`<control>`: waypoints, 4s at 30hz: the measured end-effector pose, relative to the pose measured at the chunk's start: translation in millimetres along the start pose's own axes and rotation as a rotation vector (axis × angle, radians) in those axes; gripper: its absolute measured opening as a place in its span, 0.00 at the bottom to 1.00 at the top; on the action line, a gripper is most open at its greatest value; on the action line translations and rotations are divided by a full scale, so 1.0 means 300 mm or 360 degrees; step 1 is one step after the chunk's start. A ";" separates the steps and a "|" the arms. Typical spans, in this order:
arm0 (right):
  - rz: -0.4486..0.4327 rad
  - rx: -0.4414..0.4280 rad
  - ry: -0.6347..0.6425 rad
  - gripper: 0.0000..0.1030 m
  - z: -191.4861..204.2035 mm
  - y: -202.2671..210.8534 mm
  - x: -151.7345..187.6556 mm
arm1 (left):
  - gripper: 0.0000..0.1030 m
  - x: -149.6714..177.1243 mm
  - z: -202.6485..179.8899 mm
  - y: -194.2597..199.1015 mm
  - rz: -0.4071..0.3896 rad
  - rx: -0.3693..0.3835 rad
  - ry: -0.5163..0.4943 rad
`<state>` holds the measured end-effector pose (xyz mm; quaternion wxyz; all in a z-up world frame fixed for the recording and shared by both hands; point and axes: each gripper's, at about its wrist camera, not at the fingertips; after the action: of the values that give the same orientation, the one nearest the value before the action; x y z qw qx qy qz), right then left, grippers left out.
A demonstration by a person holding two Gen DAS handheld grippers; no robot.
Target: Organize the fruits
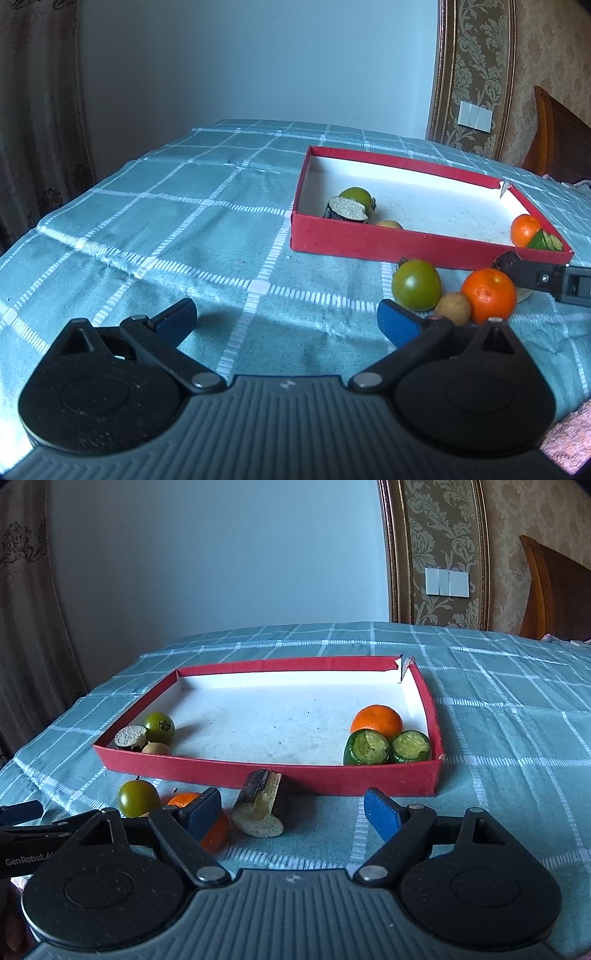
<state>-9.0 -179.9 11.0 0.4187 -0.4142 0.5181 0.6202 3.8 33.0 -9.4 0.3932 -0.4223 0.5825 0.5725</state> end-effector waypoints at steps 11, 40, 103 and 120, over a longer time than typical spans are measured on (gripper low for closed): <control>0.0011 0.0020 0.0007 0.58 0.037 -0.017 -0.004 | 1.00 0.003 0.000 0.002 -0.0009 0.0007 0.0006; 0.0053 -0.0084 -0.0228 0.34 -0.007 -0.045 0.026 | 1.00 0.000 0.013 -0.006 0.0002 0.0004 0.0036; -0.0203 -0.0052 -0.0154 0.63 -0.174 0.072 -0.080 | 1.00 -0.005 -0.002 -0.031 0.0063 -0.0004 -0.0009; -0.0215 0.0034 -0.0744 0.66 -0.451 0.158 0.074 | 1.00 -0.003 0.008 -0.011 0.0029 0.0004 0.0022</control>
<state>-49.9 -317.0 -12.4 0.5722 -0.2886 0.3847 0.6643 7.2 35.4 -9.6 0.3844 -0.4205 0.5897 0.5725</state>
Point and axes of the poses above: each gripper's, at about its wrist camera, not at the fingertips, and y roughly against the way its jaws point, z to its left, x to its underside, and after that the axes turned 14 degrees about -z, right-handed
